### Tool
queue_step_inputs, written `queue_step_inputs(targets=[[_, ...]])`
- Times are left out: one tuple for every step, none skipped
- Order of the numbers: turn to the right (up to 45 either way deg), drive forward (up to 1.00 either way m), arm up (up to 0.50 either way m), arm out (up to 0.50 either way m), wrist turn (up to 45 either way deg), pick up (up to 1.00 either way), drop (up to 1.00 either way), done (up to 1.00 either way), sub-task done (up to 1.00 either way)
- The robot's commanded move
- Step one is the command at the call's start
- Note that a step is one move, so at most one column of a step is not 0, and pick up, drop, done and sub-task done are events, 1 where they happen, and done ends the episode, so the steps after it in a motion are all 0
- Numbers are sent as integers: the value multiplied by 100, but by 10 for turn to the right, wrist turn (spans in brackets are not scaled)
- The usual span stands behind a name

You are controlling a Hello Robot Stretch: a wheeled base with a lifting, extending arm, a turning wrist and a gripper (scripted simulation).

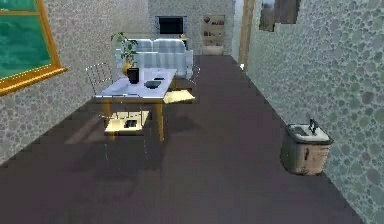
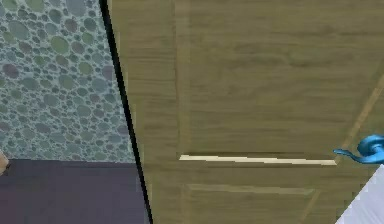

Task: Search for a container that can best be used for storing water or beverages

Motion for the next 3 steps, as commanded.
queue_step_inputs(targets=[[120, 0, 0, 0, 0, 0, 0, 0, 0], [0, 20, 0, 0, 0, 0, 0, 0, 0], [0, 100, 0, 0, 0, 0, 0, 0, 0]])
